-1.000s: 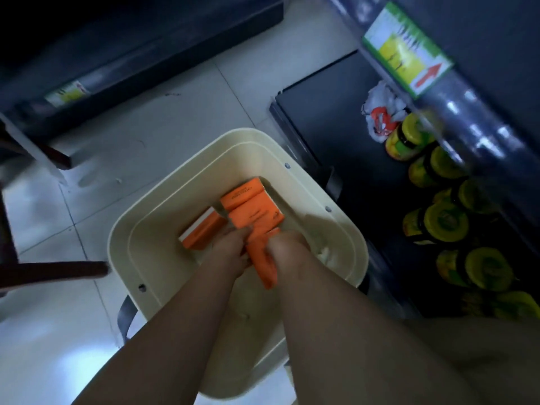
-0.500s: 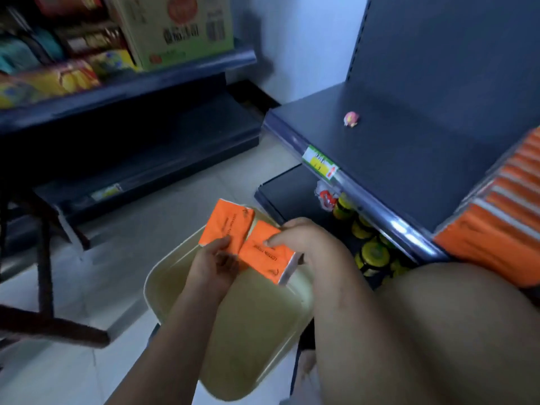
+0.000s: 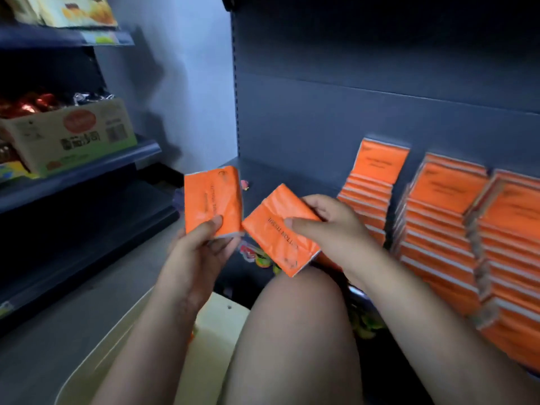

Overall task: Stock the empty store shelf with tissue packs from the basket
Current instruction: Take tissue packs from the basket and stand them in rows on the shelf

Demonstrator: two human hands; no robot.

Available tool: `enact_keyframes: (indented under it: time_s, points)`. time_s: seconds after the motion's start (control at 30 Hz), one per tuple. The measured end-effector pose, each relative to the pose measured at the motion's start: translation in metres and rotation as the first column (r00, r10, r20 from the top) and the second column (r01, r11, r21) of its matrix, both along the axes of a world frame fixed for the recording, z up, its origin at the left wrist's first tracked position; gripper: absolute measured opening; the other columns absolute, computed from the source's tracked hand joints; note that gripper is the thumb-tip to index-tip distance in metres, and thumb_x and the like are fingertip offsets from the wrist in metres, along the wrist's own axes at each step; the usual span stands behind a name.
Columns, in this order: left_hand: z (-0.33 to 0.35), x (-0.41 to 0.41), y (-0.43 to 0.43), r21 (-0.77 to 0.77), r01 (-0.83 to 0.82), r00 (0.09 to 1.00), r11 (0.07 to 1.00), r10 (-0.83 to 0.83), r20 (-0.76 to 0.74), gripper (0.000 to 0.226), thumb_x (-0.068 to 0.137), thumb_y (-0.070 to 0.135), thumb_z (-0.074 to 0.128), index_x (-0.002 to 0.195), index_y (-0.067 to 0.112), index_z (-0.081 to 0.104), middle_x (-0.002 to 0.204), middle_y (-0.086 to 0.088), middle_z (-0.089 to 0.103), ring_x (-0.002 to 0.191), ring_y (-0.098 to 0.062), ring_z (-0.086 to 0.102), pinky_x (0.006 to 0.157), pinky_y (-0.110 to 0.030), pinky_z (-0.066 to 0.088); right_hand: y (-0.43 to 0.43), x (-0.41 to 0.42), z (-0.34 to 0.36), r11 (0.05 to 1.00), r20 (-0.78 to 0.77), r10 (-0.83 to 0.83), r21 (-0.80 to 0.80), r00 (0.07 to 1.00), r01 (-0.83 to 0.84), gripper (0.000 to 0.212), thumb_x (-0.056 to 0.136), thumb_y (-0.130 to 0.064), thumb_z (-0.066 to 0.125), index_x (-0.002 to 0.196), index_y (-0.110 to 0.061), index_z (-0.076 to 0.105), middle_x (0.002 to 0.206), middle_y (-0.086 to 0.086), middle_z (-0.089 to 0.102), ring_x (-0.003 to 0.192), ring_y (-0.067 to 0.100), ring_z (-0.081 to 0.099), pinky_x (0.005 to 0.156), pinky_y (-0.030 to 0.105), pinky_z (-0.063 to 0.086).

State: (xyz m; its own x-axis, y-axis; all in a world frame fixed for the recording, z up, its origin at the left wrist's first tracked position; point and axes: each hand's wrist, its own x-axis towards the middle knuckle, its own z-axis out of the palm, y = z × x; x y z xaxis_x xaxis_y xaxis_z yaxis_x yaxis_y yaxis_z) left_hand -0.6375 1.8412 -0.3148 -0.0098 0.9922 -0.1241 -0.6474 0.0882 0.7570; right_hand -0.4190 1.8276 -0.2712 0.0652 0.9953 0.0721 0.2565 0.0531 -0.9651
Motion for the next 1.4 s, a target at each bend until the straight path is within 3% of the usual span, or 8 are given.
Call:
enact_keyframes:
  time_s: [0.27,0.4,0.53,0.67,0.83,0.9,1.13,1.4]
  points:
    - [0.045,0.124,0.017,0.065,0.278,0.96,0.958,-0.275,-0.05,0.017,0.099,0.031,0.053,0.097,0.021,0.066,0.088,-0.01,0.073,0.069,-0.016,0.068,0.062,-0.027,0.043,-0.041,0.107,0.043,0.956,-0.139,-0.223,0.164,0.965,0.244,0.023,0.092,-0.008,0.073,0.113,-0.014,0.07,0.105,0.001,0.078,0.092,0.012,0.073,0.076,0.025,0.055]
    - [0.043,0.167,0.033,0.065,0.353,0.935,0.933,-0.349,-0.06,0.043,0.082,0.025,0.07,0.12,0.009,0.055,0.096,-0.017,0.065,0.062,-0.018,0.065,0.05,-0.023,0.043,-0.067,0.16,0.029,0.909,-0.067,-0.344,0.225,0.936,0.35,0.027,0.087,-0.007,0.078,0.112,-0.018,0.072,0.106,-0.001,0.078,0.099,0.017,0.074,0.083,0.035,0.057]
    - [0.027,0.168,0.059,0.146,0.34,0.937,0.929,-0.322,-0.133,0.046,0.078,0.015,0.073,0.118,0.018,0.05,0.114,-0.018,0.069,0.094,-0.032,0.074,0.077,-0.039,0.061,-0.073,0.196,0.004,0.87,-0.09,-0.45,0.179,0.888,0.459,0.039,0.087,-0.005,0.078,0.12,-0.022,0.067,0.107,-0.002,0.076,0.098,0.012,0.072,0.086,0.036,0.058]
    - [0.022,0.185,0.071,0.176,0.349,0.93,0.921,-0.318,-0.183,0.05,0.085,0.001,0.067,0.126,0.027,0.057,0.134,-0.008,0.069,0.118,-0.033,0.07,0.096,-0.052,0.056,-0.059,0.216,0.007,0.836,-0.131,-0.488,0.214,0.863,0.506,0.074,0.09,0.0,0.073,0.146,-0.041,0.046,0.107,-0.004,0.064,0.089,0.003,0.069,0.068,0.019,0.055]
    - [0.022,0.216,0.097,0.12,0.242,0.951,0.963,-0.212,-0.224,0.043,0.084,0.035,0.073,0.122,0.015,0.07,0.119,-0.005,0.072,0.111,-0.028,0.065,0.09,-0.041,0.049,-0.044,0.23,0.009,0.794,-0.239,-0.519,0.219,0.82,0.567,0.044,0.088,0.003,0.072,0.12,-0.025,0.064,0.107,-0.003,0.072,0.09,0.003,0.072,0.068,0.02,0.054]
    - [0.023,0.224,0.112,0.064,0.267,0.959,0.962,-0.259,-0.116,0.039,0.095,0.03,0.066,0.127,0.008,0.067,0.125,-0.011,0.073,0.121,-0.029,0.067,0.1,-0.043,0.055,-0.041,0.237,0.005,0.773,-0.227,-0.55,0.226,0.804,0.592,0.039,0.084,-0.003,0.079,0.113,-0.024,0.064,0.106,0.001,0.074,0.093,0.009,0.072,0.075,0.024,0.053]
    - [0.031,0.235,0.164,0.207,0.279,0.937,0.938,-0.218,-0.274,0.035,0.095,0.006,0.068,0.121,0.023,0.052,0.109,-0.005,0.074,0.091,-0.024,0.075,0.069,-0.037,0.062,-0.042,0.258,0.004,0.739,-0.18,-0.622,0.186,0.762,0.647,0.044,0.086,-0.006,0.076,0.125,-0.017,0.057,0.108,0.004,0.073,0.081,0.006,0.072,0.063,0.022,0.055]
    - [0.024,0.251,0.21,0.128,0.483,0.846,0.867,-0.423,-0.324,0.058,0.089,-0.001,0.071,0.142,-0.001,0.048,0.133,-0.02,0.068,0.119,-0.034,0.07,0.097,-0.051,0.059,-0.041,0.261,0.003,0.799,-0.062,-0.589,0.102,0.806,0.592,0.024,0.09,-0.008,0.073,0.109,-0.022,0.074,0.095,-0.008,0.078,0.075,-0.006,0.071,0.049,0.003,0.045]
